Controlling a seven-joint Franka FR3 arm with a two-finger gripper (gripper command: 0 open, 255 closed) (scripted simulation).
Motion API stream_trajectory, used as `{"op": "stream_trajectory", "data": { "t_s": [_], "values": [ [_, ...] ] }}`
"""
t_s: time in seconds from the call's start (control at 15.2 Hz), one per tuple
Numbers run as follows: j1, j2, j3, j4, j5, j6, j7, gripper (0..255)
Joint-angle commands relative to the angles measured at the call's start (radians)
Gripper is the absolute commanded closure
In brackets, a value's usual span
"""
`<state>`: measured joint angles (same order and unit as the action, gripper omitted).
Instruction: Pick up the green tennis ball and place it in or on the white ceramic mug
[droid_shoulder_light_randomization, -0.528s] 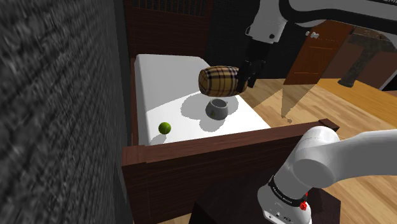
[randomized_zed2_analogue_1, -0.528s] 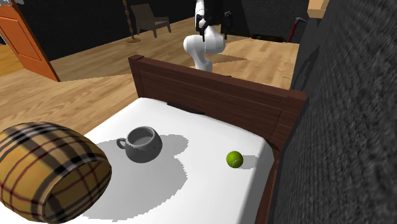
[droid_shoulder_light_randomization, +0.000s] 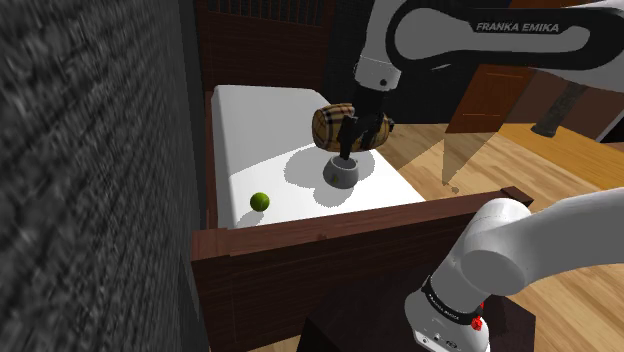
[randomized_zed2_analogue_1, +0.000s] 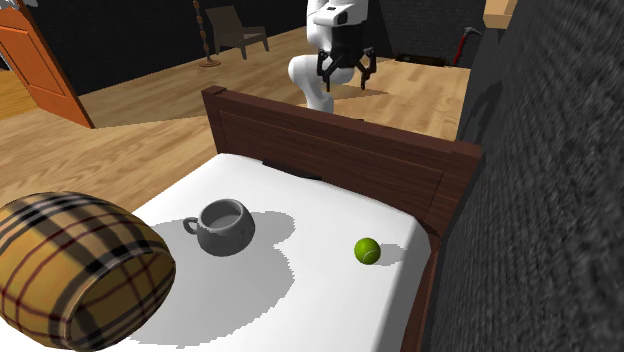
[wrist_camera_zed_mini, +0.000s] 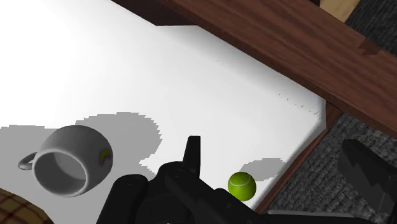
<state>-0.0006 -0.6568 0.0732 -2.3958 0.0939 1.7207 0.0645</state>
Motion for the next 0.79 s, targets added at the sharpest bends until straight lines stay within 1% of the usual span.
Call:
{"op": "stream_trajectory", "data": {
  "t_s": [0.0,0.4,0.73],
  "values": [
    [0.0,0.061,0.023,0.002,-0.005,0.064,0.019,0],
    [-0.007,0.263,0.085,0.027,-0.041,0.246,0.085,0],
    [-0.018,0.451,0.13,0.088,-0.104,0.372,0.158,0]
  ]
}}
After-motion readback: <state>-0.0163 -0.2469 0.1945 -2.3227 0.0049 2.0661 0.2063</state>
